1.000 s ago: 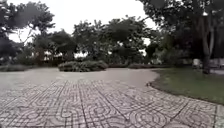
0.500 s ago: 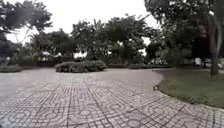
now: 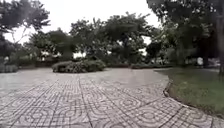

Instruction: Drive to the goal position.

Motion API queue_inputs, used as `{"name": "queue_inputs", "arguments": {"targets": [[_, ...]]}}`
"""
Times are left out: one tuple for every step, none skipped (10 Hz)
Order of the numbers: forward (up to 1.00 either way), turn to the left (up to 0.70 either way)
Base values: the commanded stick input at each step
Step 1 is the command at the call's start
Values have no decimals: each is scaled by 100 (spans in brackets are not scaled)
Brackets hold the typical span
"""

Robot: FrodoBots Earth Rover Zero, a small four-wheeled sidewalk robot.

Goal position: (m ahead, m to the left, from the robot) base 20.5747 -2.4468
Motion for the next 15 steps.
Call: {"name": "queue_inputs", "arguments": {"targets": [[100,0],[100,0],[100,0],[100,0],[100,0],[100,0],[100,0],[100,0],[100,0],[100,0],[100,0],[100,0],[100,0],[100,0],[100,0]]}}
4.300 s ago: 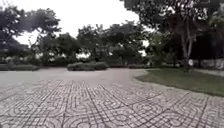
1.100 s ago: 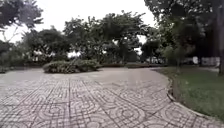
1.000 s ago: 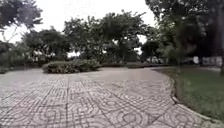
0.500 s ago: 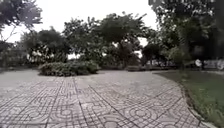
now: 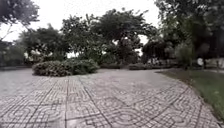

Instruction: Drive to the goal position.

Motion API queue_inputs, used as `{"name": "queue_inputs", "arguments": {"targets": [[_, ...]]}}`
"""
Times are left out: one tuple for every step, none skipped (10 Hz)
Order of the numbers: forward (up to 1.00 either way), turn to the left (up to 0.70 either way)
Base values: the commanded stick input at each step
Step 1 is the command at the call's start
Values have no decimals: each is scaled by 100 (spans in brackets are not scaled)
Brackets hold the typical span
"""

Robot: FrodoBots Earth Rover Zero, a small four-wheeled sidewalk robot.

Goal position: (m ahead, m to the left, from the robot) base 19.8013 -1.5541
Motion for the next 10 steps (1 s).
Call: {"name": "queue_inputs", "arguments": {"targets": [[100,-22],[100,-27],[100,-27],[100,-27],[100,-27],[100,-6],[100,0],[100,0],[100,0],[100,-6]]}}
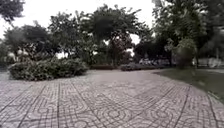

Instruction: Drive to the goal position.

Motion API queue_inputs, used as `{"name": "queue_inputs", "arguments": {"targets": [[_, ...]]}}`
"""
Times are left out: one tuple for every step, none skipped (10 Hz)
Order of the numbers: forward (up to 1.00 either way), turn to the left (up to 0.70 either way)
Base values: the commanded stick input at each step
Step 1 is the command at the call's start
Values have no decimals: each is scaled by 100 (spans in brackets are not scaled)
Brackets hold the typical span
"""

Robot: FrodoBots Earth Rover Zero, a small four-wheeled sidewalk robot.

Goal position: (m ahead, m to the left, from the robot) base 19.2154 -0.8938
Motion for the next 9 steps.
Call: {"name": "queue_inputs", "arguments": {"targets": [[100,-22],[100,-9],[100,0],[100,0],[100,0],[100,0],[100,0],[100,0],[100,0]]}}
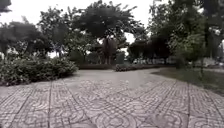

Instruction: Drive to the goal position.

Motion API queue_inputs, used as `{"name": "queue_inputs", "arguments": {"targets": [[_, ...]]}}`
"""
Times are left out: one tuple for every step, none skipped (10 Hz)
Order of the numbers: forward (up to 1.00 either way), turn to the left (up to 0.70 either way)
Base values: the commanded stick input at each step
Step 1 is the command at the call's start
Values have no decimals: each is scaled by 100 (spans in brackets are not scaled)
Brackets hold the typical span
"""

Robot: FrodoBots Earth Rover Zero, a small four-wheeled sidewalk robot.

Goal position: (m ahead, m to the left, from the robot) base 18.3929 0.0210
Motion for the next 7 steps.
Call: {"name": "queue_inputs", "arguments": {"targets": [[100,0],[100,-6],[100,-27],[100,-17],[100,-3],[100,0],[100,0]]}}
